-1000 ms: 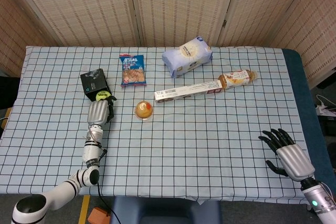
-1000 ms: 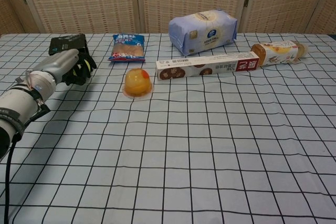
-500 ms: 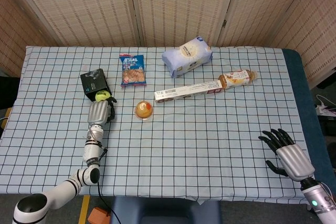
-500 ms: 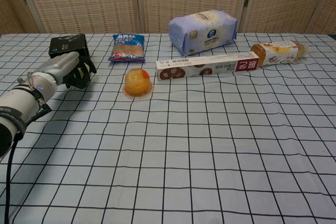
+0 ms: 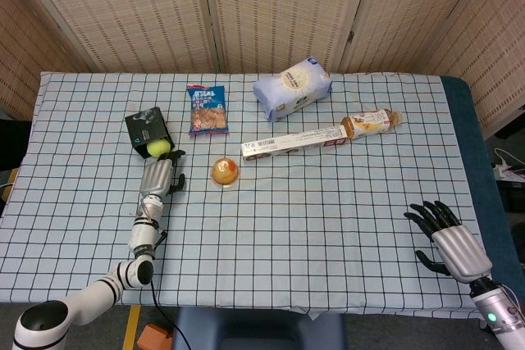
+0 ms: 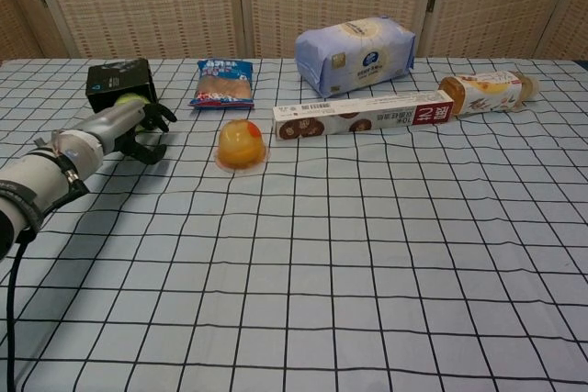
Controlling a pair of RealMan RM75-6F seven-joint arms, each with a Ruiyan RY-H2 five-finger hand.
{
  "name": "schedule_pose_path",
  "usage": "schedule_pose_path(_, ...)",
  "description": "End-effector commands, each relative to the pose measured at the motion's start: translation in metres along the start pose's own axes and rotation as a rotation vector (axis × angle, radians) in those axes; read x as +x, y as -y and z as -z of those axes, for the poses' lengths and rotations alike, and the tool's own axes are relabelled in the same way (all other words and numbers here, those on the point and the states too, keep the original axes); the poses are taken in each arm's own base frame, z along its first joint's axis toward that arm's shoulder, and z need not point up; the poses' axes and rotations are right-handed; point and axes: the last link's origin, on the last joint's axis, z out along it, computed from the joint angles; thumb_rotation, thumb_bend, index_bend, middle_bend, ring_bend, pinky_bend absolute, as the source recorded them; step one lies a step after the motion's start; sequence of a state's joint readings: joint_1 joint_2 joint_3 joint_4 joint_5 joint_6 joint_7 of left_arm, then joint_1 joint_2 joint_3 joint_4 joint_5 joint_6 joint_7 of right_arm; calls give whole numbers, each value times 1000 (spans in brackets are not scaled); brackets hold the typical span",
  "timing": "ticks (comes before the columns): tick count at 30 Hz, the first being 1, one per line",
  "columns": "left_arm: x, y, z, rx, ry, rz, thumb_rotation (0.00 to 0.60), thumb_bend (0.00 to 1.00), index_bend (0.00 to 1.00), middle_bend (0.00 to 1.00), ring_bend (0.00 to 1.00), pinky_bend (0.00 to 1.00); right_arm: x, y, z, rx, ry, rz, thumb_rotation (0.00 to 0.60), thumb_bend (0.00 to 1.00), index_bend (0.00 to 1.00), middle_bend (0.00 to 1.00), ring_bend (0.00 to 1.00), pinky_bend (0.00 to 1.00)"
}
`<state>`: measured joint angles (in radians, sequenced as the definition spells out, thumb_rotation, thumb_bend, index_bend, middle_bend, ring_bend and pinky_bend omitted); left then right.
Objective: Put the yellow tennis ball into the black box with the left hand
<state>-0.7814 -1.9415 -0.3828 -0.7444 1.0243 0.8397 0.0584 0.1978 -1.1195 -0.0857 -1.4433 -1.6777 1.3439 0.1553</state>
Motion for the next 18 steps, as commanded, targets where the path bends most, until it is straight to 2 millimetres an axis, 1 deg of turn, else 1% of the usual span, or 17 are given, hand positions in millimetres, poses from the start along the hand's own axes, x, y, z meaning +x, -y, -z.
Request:
schedule_pose_path(1,0,0,0,-4,1,2,600,500,152,149,92,232,0,0,0,0,1,0,600,269,157,77,0,21)
schedule_pose_path(4,1,-1,1,-9,1,6,600,498,139,134,75,226,0,0,0,1,1,1,600,269,158,77,0,21)
schedule_pose_path(18,6,1,1,-6,19,4,600,489,141,137,74,212,0,1,1,4,-2,0,600,269,157,77,0,21)
